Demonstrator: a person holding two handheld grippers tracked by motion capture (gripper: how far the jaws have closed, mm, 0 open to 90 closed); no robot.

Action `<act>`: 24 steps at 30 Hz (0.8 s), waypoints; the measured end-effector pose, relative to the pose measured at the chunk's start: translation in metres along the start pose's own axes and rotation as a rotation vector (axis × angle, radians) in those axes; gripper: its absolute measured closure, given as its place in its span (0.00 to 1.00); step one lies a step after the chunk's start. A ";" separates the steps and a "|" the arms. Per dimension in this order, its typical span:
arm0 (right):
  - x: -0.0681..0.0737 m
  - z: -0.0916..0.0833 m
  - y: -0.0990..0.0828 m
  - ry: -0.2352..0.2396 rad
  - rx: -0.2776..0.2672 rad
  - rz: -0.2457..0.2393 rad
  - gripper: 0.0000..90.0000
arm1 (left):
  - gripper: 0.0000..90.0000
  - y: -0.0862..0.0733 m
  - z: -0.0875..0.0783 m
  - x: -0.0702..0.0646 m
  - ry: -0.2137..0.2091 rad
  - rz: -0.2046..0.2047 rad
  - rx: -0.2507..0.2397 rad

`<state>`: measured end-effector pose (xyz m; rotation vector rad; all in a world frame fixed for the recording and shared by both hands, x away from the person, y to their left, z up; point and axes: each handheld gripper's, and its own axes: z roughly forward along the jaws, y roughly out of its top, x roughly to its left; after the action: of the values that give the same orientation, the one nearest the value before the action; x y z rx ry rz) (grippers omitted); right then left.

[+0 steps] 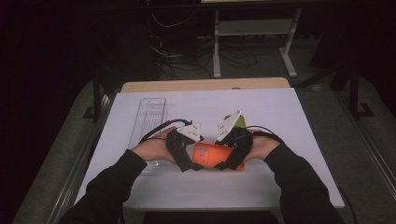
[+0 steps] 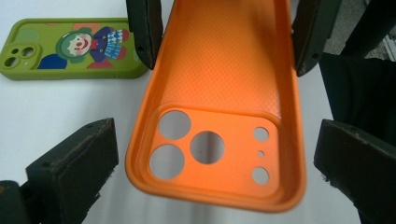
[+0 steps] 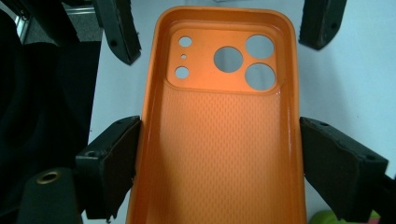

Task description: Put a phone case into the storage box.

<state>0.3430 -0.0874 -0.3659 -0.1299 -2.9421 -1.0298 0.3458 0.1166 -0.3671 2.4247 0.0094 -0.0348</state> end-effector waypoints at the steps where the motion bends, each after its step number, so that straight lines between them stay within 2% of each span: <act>1: 0.001 0.000 0.001 -0.003 -0.003 -0.005 0.16 | 0.00 0.000 0.003 0.000 -0.005 0.000 0.007; 3: 0.001 0.000 0.002 -0.003 -0.005 -0.009 0.16 | 0.00 0.000 0.004 0.000 -0.006 -0.001 0.011; 5: 0.004 -0.001 0.003 0.000 0.007 0.011 0.16 | 0.00 0.001 0.007 0.000 -0.014 0.005 0.026; 6: 0.003 -0.001 0.004 -0.004 -0.009 -0.020 0.16 | 0.00 0.001 0.010 -0.001 -0.016 0.006 0.030; 14: 0.005 0.000 0.007 -0.004 -0.010 -0.039 0.16 | 0.01 0.004 0.014 -0.003 -0.031 0.002 0.028; 19: 0.005 0.001 0.007 0.005 -0.012 -0.038 0.16 | 0.05 0.003 0.013 -0.003 -0.031 0.013 0.035; 24: 0.006 0.001 0.007 0.006 -0.006 -0.032 0.16 | 0.14 0.003 0.012 -0.002 -0.043 0.022 0.038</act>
<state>0.3377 -0.0813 -0.3620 -0.0802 -2.9450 -1.0412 0.3433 0.1066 -0.3745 2.4612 -0.0376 -0.0774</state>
